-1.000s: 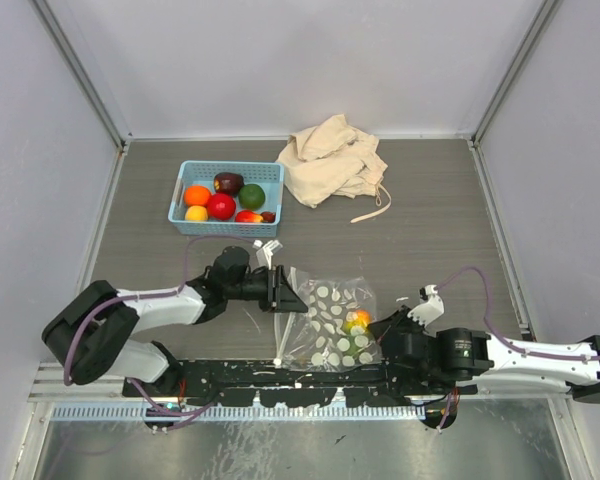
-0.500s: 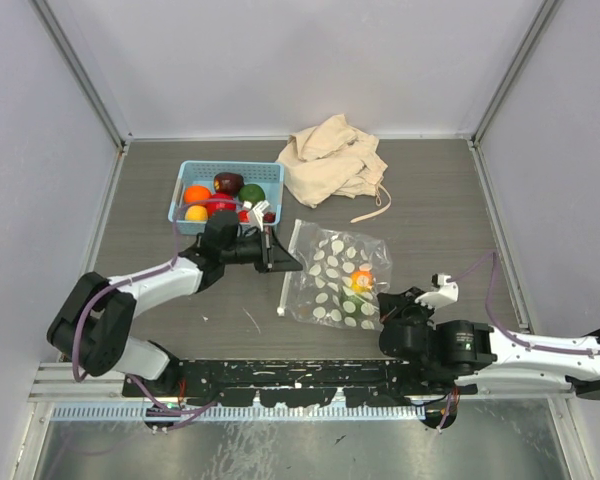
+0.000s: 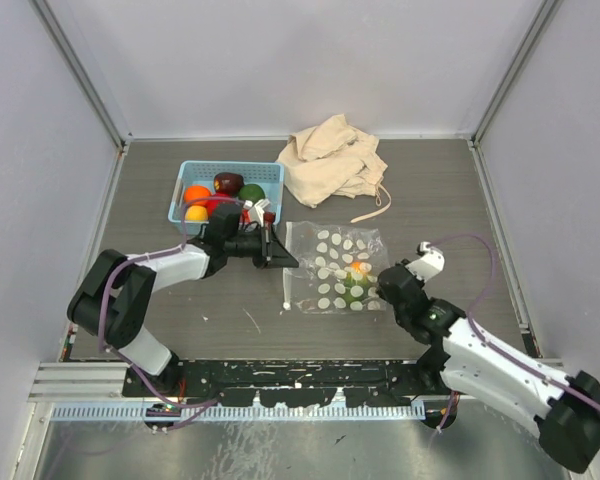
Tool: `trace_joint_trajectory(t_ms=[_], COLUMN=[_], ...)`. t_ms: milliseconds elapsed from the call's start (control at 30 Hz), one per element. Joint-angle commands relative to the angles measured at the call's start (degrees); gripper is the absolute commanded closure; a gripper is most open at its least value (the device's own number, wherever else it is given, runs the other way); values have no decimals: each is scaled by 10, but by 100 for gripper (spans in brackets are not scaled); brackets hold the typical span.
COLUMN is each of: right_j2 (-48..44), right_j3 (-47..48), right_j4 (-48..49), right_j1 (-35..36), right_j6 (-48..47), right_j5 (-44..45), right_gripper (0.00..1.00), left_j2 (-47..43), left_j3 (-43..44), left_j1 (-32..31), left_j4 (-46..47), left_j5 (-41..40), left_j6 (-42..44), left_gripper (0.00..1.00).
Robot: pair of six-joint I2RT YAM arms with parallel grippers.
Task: Open the zip-top bag and remove the fake food
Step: Adjust the zipper food storage bag at the center of the board.
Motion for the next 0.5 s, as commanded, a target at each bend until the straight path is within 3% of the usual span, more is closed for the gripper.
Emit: trace_joint_trajectory(t_ms=[0, 167, 300, 467], right_j2=[122, 222, 230, 226], right_j3=[48, 111, 135, 153], right_j4=[168, 216, 225, 220], right_j1=[-29, -29, -29, -29], right_j6=[-137, -181, -206, -225], right_j5=[-133, -171, -170, -184], right_gripper=[99, 99, 99, 99], left_j2=[-17, -10, -2, 7], left_j3=[6, 21, 31, 22], left_j1=[18, 22, 35, 46], left_j4=[-16, -37, -75, -52], left_j5=[26, 32, 20, 29], left_j6=[26, 33, 62, 50], left_gripper=[100, 100, 100, 100])
